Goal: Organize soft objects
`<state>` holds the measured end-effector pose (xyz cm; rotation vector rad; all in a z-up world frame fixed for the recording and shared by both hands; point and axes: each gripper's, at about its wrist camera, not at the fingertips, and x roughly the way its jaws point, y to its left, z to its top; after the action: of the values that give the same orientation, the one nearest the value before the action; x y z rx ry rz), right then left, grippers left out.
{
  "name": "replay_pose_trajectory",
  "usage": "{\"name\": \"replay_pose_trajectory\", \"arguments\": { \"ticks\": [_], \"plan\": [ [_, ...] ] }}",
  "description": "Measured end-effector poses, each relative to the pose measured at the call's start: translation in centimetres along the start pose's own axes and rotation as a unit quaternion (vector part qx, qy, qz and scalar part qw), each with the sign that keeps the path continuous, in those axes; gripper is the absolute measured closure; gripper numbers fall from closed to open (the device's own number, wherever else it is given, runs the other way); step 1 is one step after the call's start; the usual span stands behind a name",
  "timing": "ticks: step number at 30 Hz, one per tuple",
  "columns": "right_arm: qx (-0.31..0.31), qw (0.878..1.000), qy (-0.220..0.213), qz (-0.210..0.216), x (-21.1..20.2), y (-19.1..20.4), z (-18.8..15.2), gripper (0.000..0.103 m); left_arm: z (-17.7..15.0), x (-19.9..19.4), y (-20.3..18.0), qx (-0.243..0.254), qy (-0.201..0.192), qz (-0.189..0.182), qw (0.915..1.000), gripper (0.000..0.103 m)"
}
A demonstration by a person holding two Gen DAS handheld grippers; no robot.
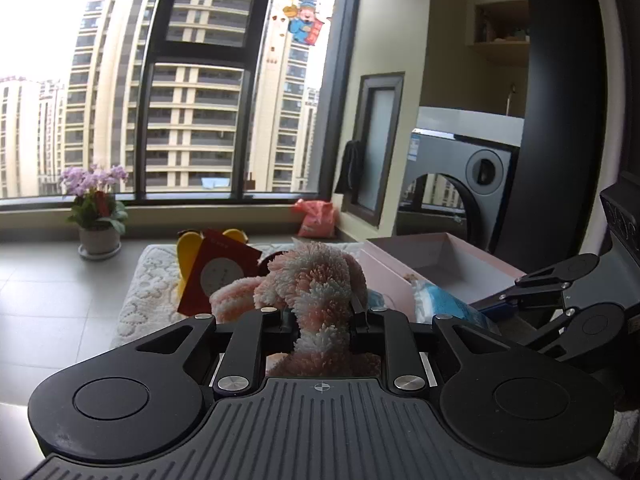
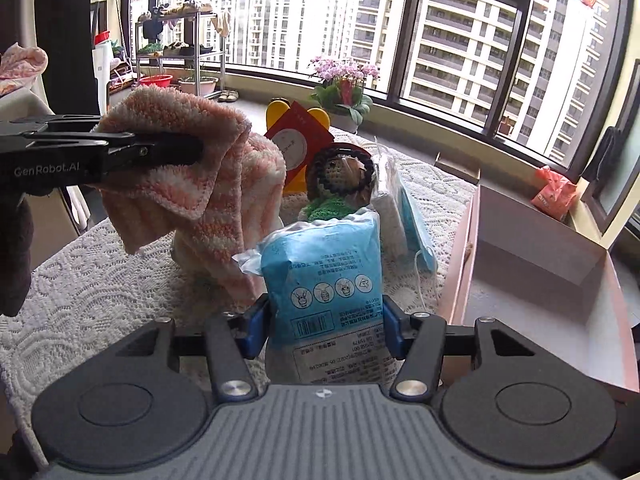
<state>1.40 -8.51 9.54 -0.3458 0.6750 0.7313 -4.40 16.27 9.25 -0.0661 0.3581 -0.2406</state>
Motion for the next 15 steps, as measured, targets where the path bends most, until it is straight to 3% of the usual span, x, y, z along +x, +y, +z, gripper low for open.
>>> {"name": "replay_pose_trajectory", "arguments": {
  "ticks": [4,9,15],
  "plan": [
    [0.017,1.0,-0.014,-0.013,-5.3,-1.1,-3.7,0.048,-0.3,-1.8,-5.8,0.049,0.028,-0.052,0.997,0.08],
    [0.058,0.995,-0.02,-0.074,-10.4,-3.7,-9.1,0.048,0.1,-1.4,-11.8,0.081,0.05,-0.131,0.9868,0.08],
    [0.134,0.981,-0.043,-0.136,-13.8,-7.6,-12.3,0.047,5.5,2.8,-15.8,0.113,0.004,-0.152,0.9819,0.08]
  ]
}}
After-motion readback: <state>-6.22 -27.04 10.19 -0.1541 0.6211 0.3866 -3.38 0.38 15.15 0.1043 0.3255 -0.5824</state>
